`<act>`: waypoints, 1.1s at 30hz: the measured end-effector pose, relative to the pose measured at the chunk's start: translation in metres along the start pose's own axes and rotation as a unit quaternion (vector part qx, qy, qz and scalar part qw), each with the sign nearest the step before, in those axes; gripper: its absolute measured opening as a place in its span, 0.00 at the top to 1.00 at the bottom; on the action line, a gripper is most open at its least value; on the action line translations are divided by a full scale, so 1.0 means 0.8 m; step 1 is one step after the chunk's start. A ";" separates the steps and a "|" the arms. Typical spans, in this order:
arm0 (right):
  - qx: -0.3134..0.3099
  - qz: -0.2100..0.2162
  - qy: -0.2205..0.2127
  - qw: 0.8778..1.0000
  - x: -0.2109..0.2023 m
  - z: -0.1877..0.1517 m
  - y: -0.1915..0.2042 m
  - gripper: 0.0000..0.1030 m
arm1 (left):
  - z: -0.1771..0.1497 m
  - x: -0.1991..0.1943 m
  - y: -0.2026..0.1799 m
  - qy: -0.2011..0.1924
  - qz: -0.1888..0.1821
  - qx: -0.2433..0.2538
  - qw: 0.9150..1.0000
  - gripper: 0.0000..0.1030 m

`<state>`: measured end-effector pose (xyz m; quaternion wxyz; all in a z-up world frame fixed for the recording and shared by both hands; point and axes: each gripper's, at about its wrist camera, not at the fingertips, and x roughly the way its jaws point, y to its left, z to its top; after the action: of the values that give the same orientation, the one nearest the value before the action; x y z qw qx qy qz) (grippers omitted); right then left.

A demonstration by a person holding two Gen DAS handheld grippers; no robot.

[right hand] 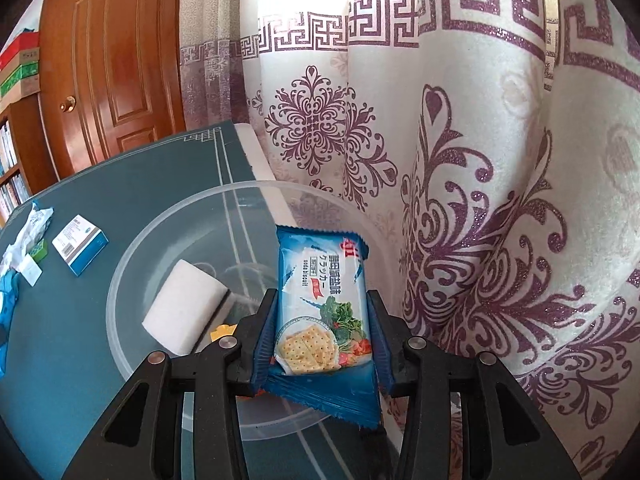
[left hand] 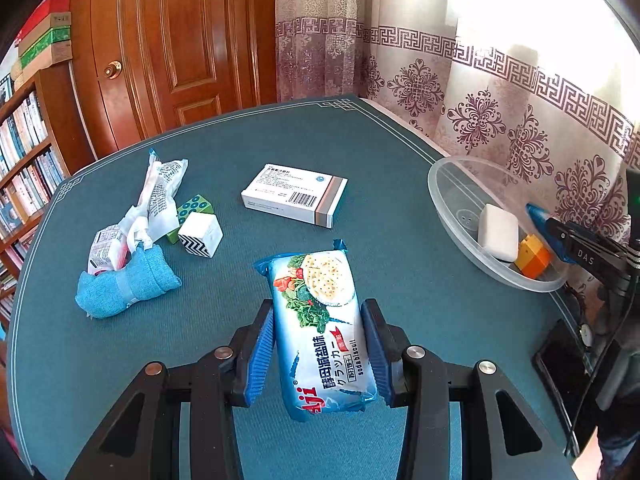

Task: Organize objects
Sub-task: 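Carry both packets to the bowl and open the left tool inside it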

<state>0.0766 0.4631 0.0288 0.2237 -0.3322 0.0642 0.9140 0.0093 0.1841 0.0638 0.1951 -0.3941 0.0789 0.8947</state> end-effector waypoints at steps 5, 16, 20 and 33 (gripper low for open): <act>0.003 0.009 -0.019 1.000 -0.013 0.001 0.000 0.54 | 0.007 0.004 -0.011 0.002 -0.009 0.007 1.000 0.56; 0.013 0.039 -0.035 0.999 -0.035 0.002 0.003 0.54 | 0.049 0.030 -0.068 -0.011 -0.063 0.039 0.997 0.56; 0.014 0.047 -0.035 0.998 -0.036 0.002 0.005 0.54 | 0.066 0.046 -0.089 -0.012 -0.084 0.045 0.995 0.56; 0.022 0.058 -0.034 0.998 -0.038 0.001 0.002 0.54 | 0.092 0.095 -0.138 -0.017 -0.111 0.080 0.990 0.56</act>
<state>0.0961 0.4509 0.0491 0.1800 -0.2916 0.0961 0.9345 -0.0414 0.3285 0.0595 0.3254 -0.3678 0.1027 0.8650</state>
